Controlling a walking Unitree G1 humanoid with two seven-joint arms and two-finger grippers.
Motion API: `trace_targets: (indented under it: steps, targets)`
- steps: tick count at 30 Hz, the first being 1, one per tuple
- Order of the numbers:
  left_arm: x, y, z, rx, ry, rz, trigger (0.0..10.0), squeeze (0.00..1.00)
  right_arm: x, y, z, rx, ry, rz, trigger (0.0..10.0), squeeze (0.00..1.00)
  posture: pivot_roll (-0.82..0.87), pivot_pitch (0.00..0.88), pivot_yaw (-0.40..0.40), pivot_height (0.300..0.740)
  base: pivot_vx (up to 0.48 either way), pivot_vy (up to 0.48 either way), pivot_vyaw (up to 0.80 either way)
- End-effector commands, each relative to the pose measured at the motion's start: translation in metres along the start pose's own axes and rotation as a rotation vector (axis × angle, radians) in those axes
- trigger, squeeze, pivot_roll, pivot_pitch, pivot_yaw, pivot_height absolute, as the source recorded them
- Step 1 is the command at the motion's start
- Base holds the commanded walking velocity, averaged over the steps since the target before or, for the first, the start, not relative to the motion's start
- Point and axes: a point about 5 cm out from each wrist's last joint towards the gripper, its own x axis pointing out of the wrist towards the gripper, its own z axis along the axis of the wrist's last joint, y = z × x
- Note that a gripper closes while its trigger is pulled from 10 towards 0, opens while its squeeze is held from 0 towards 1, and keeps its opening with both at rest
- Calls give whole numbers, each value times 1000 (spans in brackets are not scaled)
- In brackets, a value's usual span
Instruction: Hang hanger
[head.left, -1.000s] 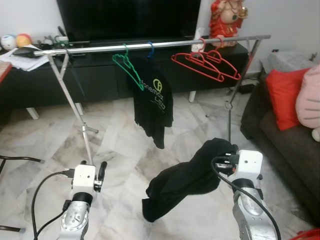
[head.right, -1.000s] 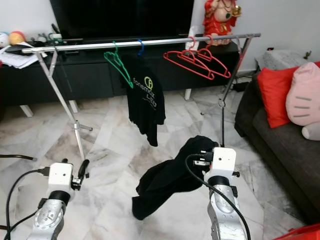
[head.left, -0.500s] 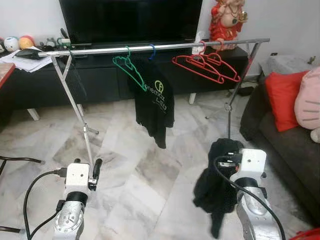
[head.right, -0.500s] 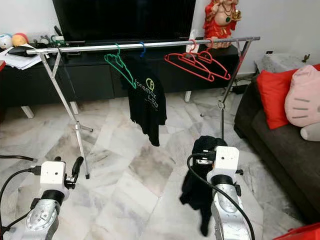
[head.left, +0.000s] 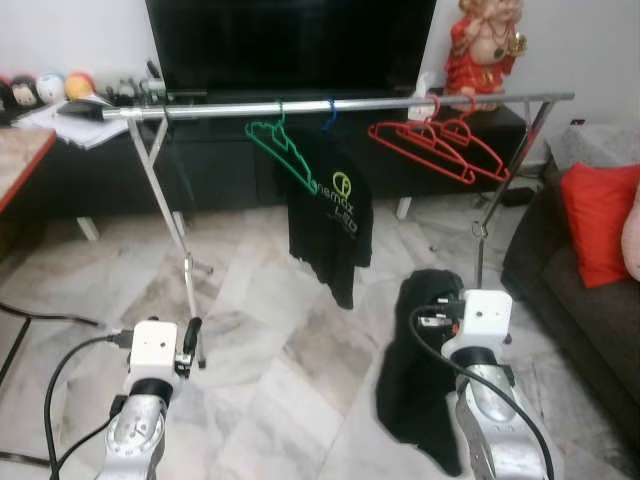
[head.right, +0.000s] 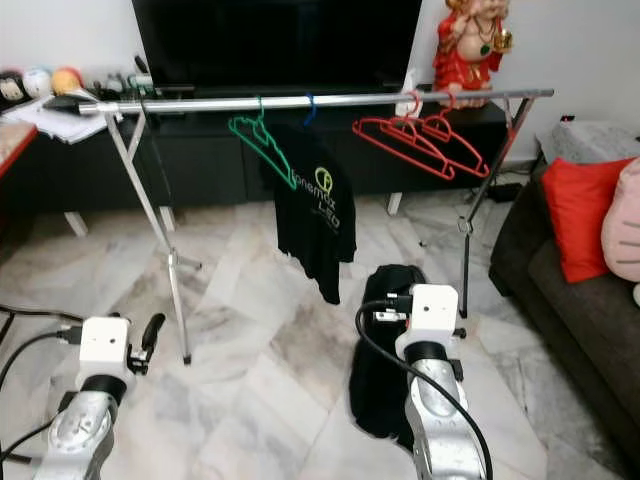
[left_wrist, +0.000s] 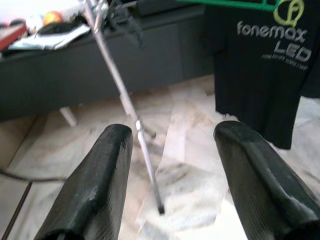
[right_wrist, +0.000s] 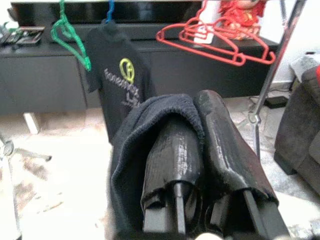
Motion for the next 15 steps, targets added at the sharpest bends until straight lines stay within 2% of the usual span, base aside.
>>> trace_targets:
  steps: [1, 15]
  targets:
    - [2, -8, 5, -9, -11, -21, 10000, 0, 0, -11, 4, -4, -23, -39, 10000, 0, -104, 0, -21, 740, 480, 0, 0]
    - [4, -8, 6, -6, 3, -26, 10000, 0, 1, -8, 5, -33, -30, -23, 10000, 0, -103, 0, -16, 740, 399, 0, 0]
